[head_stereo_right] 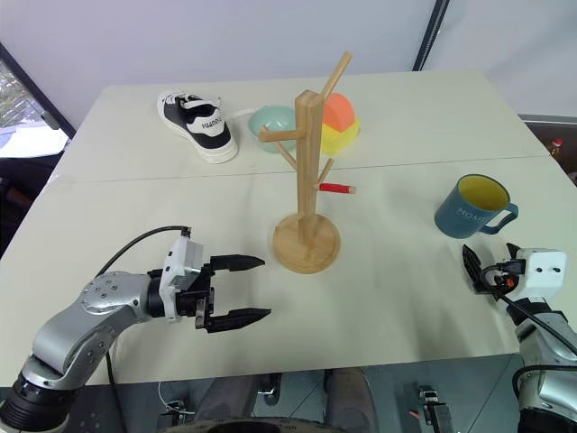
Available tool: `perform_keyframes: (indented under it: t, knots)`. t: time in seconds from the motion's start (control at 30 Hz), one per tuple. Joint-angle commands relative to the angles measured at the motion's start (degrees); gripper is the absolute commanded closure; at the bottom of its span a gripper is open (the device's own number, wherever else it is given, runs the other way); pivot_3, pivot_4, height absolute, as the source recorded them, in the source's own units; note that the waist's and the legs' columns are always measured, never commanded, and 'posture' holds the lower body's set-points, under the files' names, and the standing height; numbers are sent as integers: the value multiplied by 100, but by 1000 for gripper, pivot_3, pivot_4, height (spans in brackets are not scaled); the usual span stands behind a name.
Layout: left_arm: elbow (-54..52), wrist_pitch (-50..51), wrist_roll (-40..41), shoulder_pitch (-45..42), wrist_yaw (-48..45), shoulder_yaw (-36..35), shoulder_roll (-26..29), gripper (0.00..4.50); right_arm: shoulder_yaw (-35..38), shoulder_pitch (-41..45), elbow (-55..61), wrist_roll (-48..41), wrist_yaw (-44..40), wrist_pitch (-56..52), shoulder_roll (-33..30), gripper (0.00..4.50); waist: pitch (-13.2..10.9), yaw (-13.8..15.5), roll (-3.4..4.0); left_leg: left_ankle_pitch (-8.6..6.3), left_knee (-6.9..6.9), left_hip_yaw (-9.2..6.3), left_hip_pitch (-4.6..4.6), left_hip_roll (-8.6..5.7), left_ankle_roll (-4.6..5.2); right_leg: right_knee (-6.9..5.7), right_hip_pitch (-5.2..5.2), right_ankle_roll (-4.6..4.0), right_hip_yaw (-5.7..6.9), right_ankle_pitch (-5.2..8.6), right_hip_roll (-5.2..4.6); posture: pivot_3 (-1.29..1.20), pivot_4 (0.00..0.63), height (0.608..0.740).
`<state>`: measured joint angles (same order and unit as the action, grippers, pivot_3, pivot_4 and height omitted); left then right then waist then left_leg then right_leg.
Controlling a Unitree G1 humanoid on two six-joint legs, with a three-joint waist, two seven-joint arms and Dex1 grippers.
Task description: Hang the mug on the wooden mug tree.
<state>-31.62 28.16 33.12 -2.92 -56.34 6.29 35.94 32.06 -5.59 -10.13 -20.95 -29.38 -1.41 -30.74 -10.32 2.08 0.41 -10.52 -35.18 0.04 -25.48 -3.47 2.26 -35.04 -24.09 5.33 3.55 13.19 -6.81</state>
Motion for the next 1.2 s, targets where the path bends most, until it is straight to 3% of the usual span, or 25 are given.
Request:
perform_keyframes:
  t: [0.03,0.9,1.0,1.2]
  knots:
    - [-180,-114,-11,-104,-92,106,49,0,226,180,-140,2,89,187,-231,178,0,1,0,0,0,0,0,0,0,0,0,0,0,0,1,0,150,736]
    - [-52,-511,-189,-218,-60,203,-63,0,-31,1610,-2175,189,66,807,-737,178,-1,2,0,9,-17,6,11,0,15,-4,18,-3,2,-3,4,0,150,736]
    - [-75,-513,-210,-194,-52,199,-56,0,-89,1822,-2462,207,-8,845,-776,1080,-1,0,0,10,-19,6,11,0,16,-5,19,-3,2,-4,5,0,150,736]
    - [-115,-505,-222,-149,4,149,-44,0,-172,2027,-2684,133,-259,860,-778,4226,-1,4,0,10,-21,6,12,0,17,-8,20,-4,2,-4,5,0,150,736]
